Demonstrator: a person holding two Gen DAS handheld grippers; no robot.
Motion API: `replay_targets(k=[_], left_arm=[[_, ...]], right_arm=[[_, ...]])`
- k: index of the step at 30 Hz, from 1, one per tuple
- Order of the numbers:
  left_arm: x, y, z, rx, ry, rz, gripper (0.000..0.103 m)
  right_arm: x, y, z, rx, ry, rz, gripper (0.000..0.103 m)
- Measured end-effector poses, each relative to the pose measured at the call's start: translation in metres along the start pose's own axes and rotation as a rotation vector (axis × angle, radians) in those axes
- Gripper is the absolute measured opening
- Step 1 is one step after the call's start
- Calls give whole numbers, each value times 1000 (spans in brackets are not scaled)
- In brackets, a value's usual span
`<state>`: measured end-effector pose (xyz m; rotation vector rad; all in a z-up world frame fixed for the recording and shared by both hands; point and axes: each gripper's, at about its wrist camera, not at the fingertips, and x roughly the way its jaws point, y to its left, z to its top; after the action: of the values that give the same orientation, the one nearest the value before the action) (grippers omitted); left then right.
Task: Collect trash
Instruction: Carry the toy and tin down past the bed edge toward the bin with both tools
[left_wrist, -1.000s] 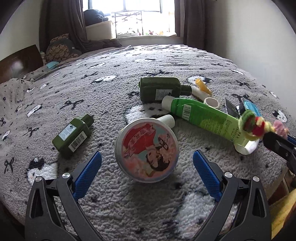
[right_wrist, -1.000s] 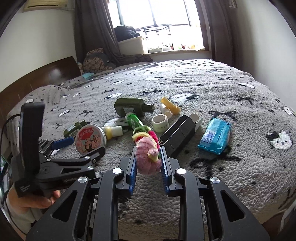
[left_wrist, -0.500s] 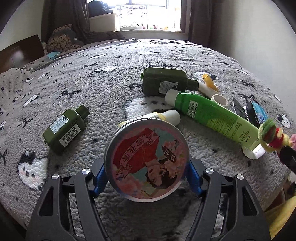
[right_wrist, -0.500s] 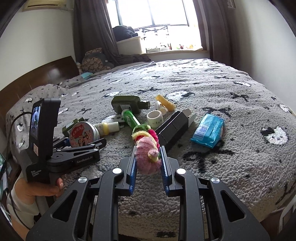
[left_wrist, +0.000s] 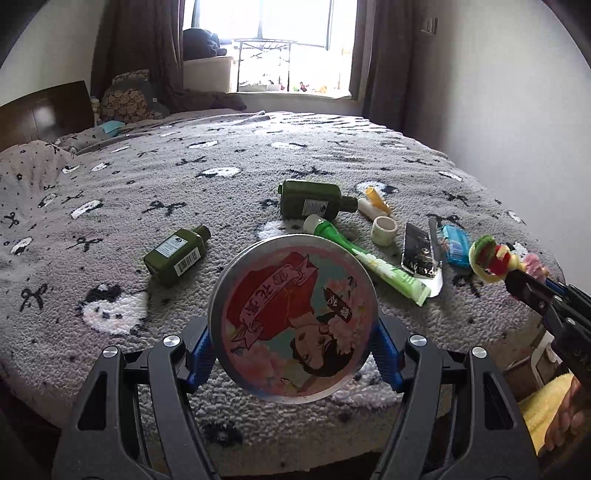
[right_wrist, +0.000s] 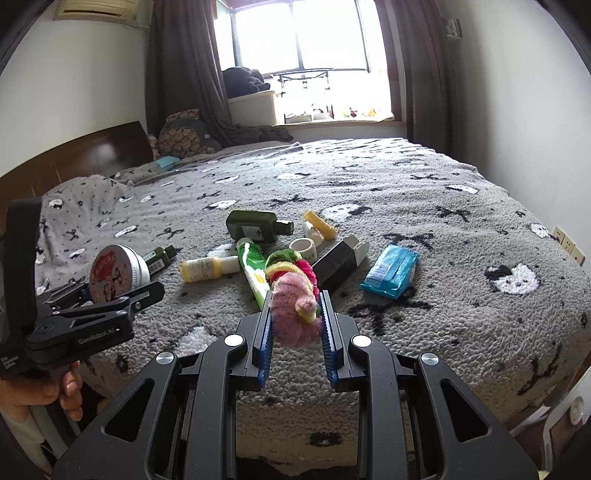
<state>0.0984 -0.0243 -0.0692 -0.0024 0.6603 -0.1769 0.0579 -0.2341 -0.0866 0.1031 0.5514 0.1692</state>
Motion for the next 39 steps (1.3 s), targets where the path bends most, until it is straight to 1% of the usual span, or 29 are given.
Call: replay_targets(k=[3,7,12,15,19,24,27,30,36,39], left_arm=[[-24,-1,-2,-4,-33,-21,67],[-52,0,-8,-1,-70,-29,67],[-82,0,-19,18,-100,-32,67],[-95,1,-28,18,-106,-49,67],[-101,0,-43,21,-87,-67,67],[-93,-10,-70,42,-15,-92,67],[-80,-14,-90,45,57,-116,66],[-64,-17,-112,50,134,-126,66],[-32,-19,-153,36,279,-160,66],[-19,-16,-169,27,332,-154,66]], right_arm=[[-13,2,2,-7,-26,11,24],[-32,7,4,-19,-52,29,24],[-49,14,2,-53,-60,73,24],[-58,21,-5,-93,-49,91,24],[-62,25,-17,-119,-7,121,24],[-54,25,-44,-151,77,117,24],[-44,21,-65,-137,158,132,24],[-32,20,-87,-137,236,127,24],[-7,13,-120,-79,337,110,24],[5,12,-133,-62,388,110,24]])
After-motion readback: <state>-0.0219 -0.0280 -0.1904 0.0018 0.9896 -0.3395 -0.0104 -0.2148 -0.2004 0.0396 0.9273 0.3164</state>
